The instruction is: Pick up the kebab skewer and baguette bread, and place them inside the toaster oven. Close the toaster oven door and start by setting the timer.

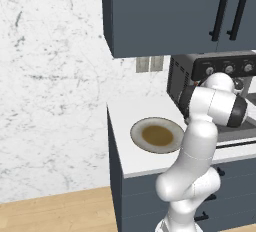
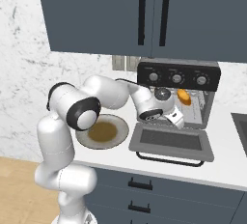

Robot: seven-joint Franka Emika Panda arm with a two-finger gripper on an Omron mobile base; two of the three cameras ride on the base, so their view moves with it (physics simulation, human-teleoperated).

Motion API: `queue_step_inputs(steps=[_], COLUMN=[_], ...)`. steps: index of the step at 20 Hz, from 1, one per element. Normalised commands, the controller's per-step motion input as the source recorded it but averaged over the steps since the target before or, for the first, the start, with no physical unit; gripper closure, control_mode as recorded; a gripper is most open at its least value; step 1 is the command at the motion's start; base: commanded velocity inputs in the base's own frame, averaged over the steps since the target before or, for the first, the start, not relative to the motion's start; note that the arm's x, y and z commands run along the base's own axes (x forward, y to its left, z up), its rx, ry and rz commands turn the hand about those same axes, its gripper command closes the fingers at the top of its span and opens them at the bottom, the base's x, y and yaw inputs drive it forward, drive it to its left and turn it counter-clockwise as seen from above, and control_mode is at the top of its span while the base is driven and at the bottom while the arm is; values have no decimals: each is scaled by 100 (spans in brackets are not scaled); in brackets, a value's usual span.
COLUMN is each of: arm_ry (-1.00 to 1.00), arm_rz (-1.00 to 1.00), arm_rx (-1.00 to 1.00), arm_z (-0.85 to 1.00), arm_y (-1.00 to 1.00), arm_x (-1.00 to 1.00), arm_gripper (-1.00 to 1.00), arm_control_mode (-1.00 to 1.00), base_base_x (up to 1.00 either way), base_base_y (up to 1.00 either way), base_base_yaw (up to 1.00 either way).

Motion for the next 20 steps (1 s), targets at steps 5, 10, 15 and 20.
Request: queue_step_inputs(steps=[5,10,15,20], arm_ry=[-8,-8,-7,0], arm_rz=[-2,0,0,12], arm_rx=[0,0,0,0], arm_z=[-1,-8,11,80], arm_y=[0,0,-1,0], arm_x=[12,-10,-83,-92], arm_gripper=[-100,-100,-100,-100], arm_control_mode=[-100,-100,-100,-100], base_base_x=[0,0,0,0], base_base_y=[0,0,0,0], base_base_yaw=[0,0,0,0])
